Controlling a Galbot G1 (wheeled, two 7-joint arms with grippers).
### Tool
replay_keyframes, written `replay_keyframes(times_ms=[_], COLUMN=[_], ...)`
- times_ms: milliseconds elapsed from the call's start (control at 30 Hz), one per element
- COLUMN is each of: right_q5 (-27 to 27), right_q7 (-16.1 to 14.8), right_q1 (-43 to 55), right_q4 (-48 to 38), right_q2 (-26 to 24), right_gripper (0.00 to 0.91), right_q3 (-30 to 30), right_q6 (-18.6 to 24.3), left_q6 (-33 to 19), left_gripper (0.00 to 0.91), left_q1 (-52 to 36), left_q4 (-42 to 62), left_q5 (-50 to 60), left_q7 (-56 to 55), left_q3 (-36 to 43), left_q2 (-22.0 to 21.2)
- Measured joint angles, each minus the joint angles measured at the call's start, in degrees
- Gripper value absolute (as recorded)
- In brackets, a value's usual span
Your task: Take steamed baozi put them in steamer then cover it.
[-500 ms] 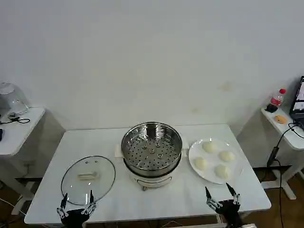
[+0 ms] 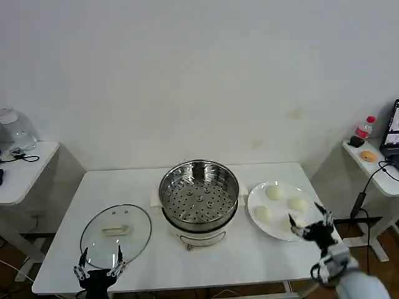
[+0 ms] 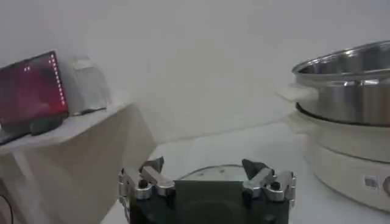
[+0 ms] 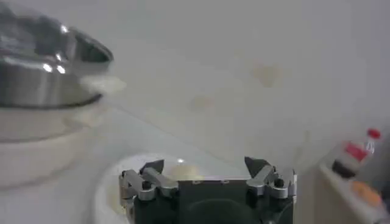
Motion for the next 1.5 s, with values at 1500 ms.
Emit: replay_keyframes(times_ms=[1500], right_q5=[-24.81], right_q7=[-48.27], right_q1=[71.97], right_q4=[-64.47], right_q2=[10.94], right_gripper=[0.907], right_q3=[-57.99], right_q6=[23.73], left_q6=[-0.93], left_gripper=[0.907], left_q1=[-1.11], left_q4=[0.52], left_q5=[5.86], left_q7=[1.18], left_q3=[-0.09], left_q2=[-2.91])
